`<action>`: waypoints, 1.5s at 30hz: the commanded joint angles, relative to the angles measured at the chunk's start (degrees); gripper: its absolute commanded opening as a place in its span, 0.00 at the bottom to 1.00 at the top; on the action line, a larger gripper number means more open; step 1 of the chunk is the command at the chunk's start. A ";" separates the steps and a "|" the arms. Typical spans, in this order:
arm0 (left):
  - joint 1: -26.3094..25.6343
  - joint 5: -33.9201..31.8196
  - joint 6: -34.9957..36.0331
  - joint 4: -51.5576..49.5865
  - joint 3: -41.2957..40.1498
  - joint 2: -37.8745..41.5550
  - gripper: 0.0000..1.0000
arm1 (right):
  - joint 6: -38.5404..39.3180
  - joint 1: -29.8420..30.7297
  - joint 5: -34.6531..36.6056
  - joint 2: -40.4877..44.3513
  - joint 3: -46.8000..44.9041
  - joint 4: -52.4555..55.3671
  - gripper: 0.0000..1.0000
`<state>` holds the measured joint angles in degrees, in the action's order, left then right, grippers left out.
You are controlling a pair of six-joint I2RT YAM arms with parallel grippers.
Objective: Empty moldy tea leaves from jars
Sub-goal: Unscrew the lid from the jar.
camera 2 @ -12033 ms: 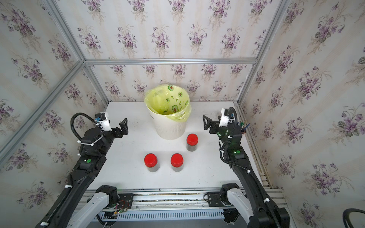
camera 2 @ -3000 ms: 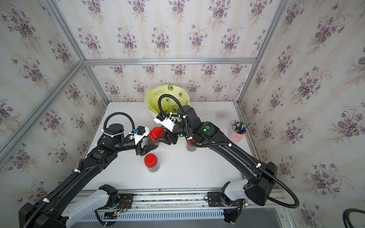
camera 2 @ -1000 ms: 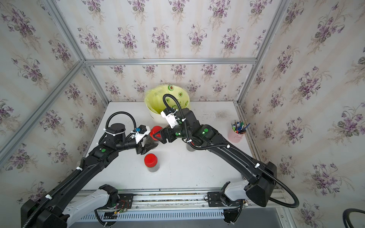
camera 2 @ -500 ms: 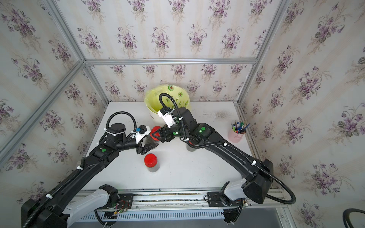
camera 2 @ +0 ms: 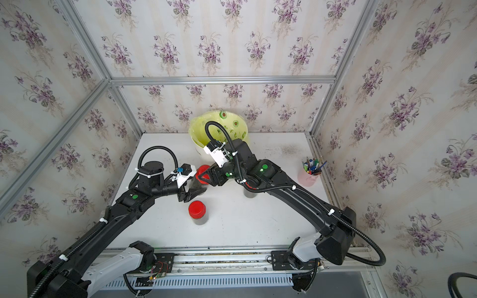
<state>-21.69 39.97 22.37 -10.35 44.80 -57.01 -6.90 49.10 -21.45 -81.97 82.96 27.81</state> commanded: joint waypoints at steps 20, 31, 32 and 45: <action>0.07 6.21 0.89 -0.33 -0.01 0.42 0.49 | 31.52 0.03 -6.48 -4.10 10.09 13.31 0.48; 0.05 5.92 1.23 -0.73 0.20 0.06 0.48 | 37.87 0.03 -8.82 -4.41 10.34 14.38 0.62; 0.07 5.85 1.24 -0.73 0.20 0.06 0.48 | 37.61 0.07 -9.08 -4.40 10.31 14.31 0.66; 0.03 4.22 1.46 -0.73 0.29 -0.05 0.48 | 17.34 0.03 -4.17 4.58 0.95 2.07 0.99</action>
<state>-21.71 44.40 23.46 -11.97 44.71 -57.08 19.20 49.10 -28.10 -78.81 85.45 35.38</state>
